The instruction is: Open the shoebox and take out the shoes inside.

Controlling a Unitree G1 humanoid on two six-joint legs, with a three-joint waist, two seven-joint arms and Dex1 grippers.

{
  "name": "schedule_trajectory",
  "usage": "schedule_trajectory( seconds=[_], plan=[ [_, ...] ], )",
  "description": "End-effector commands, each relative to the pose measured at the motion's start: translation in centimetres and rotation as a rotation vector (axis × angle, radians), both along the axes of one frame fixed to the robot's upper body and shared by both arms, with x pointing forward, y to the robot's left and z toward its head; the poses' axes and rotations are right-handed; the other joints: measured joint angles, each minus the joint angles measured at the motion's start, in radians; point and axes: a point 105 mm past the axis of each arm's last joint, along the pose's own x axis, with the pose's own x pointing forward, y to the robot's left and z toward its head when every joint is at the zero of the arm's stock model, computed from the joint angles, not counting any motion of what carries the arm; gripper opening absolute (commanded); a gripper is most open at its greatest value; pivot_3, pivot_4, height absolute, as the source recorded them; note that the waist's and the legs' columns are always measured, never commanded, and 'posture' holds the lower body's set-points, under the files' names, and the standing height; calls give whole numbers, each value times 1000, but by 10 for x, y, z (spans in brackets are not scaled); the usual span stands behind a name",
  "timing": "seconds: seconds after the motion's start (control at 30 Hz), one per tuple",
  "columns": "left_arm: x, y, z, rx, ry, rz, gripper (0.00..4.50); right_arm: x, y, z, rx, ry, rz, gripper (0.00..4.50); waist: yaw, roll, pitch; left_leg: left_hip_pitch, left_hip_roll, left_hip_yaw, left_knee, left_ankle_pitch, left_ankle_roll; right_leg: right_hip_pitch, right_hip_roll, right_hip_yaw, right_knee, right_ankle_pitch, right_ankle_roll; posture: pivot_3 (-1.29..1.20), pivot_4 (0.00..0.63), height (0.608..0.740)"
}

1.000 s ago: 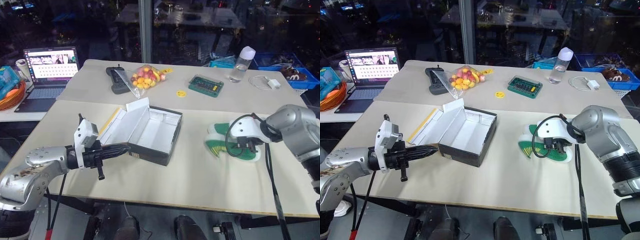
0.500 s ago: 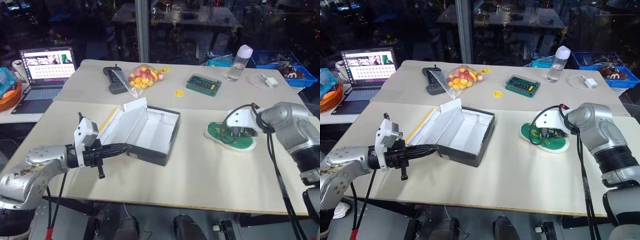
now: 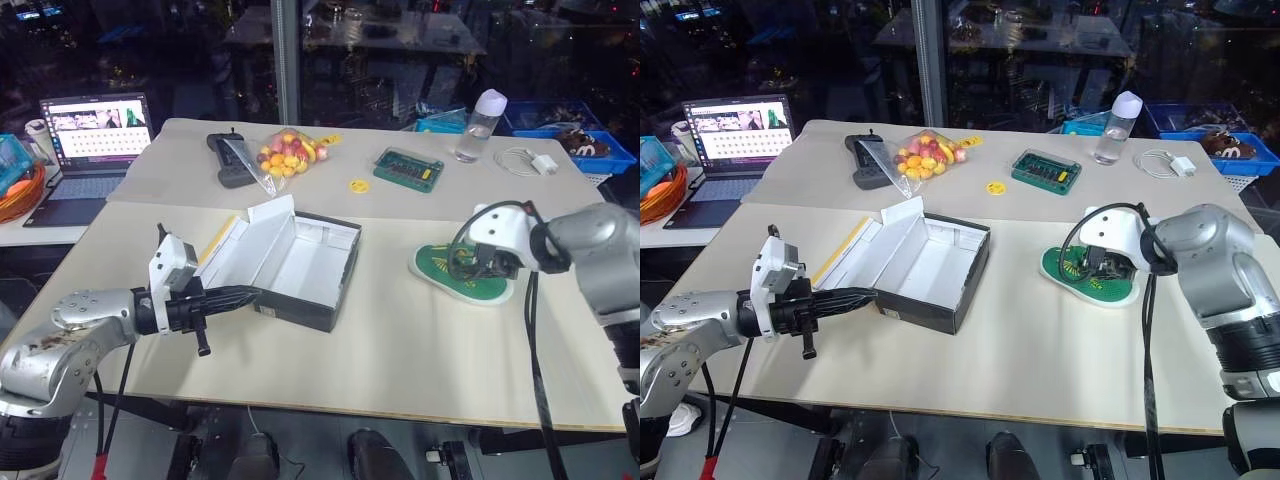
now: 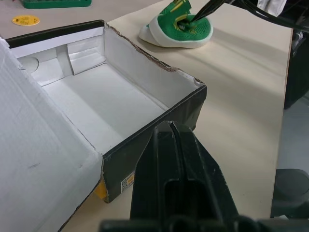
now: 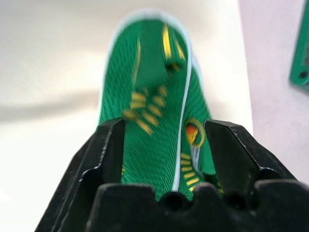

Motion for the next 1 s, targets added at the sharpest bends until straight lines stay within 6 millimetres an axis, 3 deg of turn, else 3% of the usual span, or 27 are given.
schedule_trajectory(
  seconds=[0.03, 0.13, 0.2, 0.3, 0.4, 0.43, 0.53, 0.67, 0.77, 1.0],
  plan=[
    [6, 6, 10, -50, -59, 83, 0, -10, -13, 41, 151, -122, -91, 3110, 2, 0, 0, 0, 0, 0, 0, 0, 0, 0, 0, 0, 0, 0, 0, 0, 150, 697],
    [13, 20, 13, -103, -114, 259, 0, -24, -13, 64, 430, -189, -187, 3110, 5, 0, 0, -2, 0, 0, 0, 0, 0, -1, 0, 0, 0, 0, 0, 0, 150, 697],
    [14, 32, 13, -144, -137, 393, 0, -42, -13, 64, 558, -179, -238, 3110, 5, 0, 0, -2, 0, -1, -1, 0, 0, 0, 0, 0, 0, 0, 0, 0, 150, 697],
    [13, 51, 11, -180, -168, 585, 0, -61, -16, 58, 689, -209, -338, 3110, 10, -1, 0, -2, 0, -3, -1, 0, 0, 0, 0, -1, 0, 0, 0, 0, 150, 697],
    [12, 87, 14, -235, -216, 845, 0, -77, -12, 29, 831, -207, -481, 3110, 13, -3, -2, -2, 0, -2, 0, 0, 0, 1, 0, 0, 0, 0, 1, 0, 150, 697],
    [12, 97, 14, -242, -227, 903, 0, -80, -10, 21, 834, -213, -507, 3110, 15, -5, -3, -1, 0, -3, 0, 0, 0, 2, 0, -1, 0, 0, 1, 0, 150, 697],
    [14, 125, 4, -227, -251, 1069, 0, -77, -31, -12, 824, -318, -747, 3110, 21, -5, -5, 0, 0, -2, 1, 0, 0, 2, 0, -1, 1, 1, 1, 0, 150, 697],
    [11, 133, -22, -168, -230, 1129, 0, -81, -18, -36, 729, -452, -789, 3110, 23, -5, -8, 0, 0, 0, 1, 0, -1, 1, -1, 0, -1, -1, -2, 0, 150, 697],
    [9, 151, -35, -187, -225, 1231, 0, -79, -4, -57, 638, -526, -780, 3110, 22, -7, -10, -2, 0, 0, 0, 0, -1, -1, -1, 0, -1, 1, 0, 0, 150, 697],
    [13, 151, -53, -193, -213, 1241, 0, -86, -8, -83, 632, -545, -801, 3110, 24, -9, -13, -1, 0, 1, 0, 0, -1, 0, -1, 0, -2, -1, -3, 0, 150, 697]
  ],
)
